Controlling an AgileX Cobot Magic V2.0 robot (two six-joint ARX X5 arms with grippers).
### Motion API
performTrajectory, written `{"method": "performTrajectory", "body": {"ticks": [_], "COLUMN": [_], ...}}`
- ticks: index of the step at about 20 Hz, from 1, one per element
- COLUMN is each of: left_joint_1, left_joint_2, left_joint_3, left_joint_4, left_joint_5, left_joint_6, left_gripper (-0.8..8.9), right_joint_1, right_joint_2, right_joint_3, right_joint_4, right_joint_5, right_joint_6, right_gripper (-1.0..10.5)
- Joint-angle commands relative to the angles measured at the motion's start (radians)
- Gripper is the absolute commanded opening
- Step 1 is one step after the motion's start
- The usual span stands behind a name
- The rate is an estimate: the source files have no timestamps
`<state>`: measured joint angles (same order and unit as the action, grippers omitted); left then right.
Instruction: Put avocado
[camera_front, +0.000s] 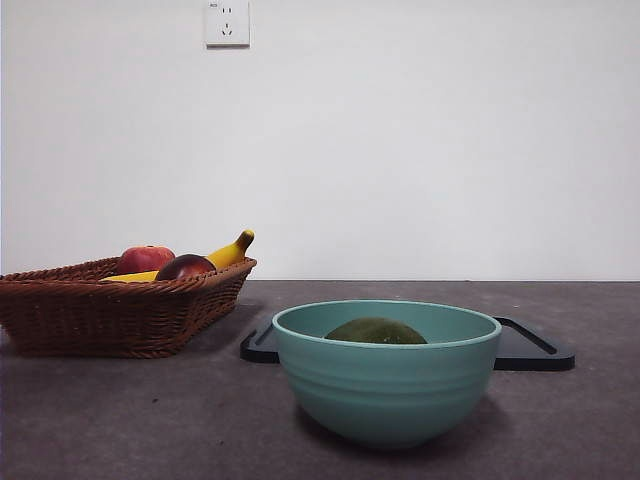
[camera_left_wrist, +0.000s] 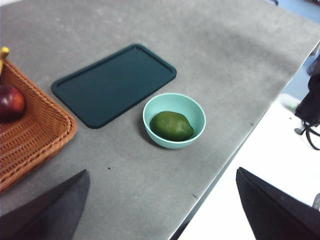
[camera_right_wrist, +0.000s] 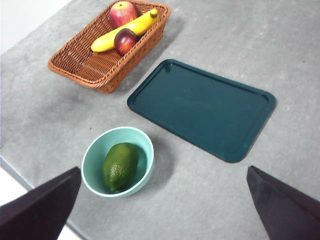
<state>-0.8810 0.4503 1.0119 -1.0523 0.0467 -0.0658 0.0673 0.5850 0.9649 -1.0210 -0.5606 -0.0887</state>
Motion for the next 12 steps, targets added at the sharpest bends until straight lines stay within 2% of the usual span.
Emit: {"method": "performTrajectory", "body": {"ticks": [1,6,9,12], "left_joint_1": [-0.006,-0.006,-0.006,-0.006], "left_joint_2": [-0.005,-0.006,-0.006,-0.006], "left_joint_3": [0.006,0.006,0.006,0.006], "left_joint_4": [0.010,0.032,0.043,0.045], "left_joint_5": [-0.006,-0.006,-0.006,-0.006], "left_joint_6": [-0.003,-0.002,-0.003,-0.003], "left_gripper": [4.68,4.68,4.68,4.68], "right_joint_1": [0.020,0.170,0.307,0.415], "right_joint_2": [0.032,0.206,0.366,0.524], "right_joint_3": [0.017,0.017,0.017,0.017], "right_joint_4": [0.003,0.023,0.091,0.179], "right_joint_5": [-0.028,-0.004,0.101,0.228], "right_joint_6": [0.041,0.105,0.120,0.182], "right_gripper": [6.8,6.8,6.8,6.8]}}
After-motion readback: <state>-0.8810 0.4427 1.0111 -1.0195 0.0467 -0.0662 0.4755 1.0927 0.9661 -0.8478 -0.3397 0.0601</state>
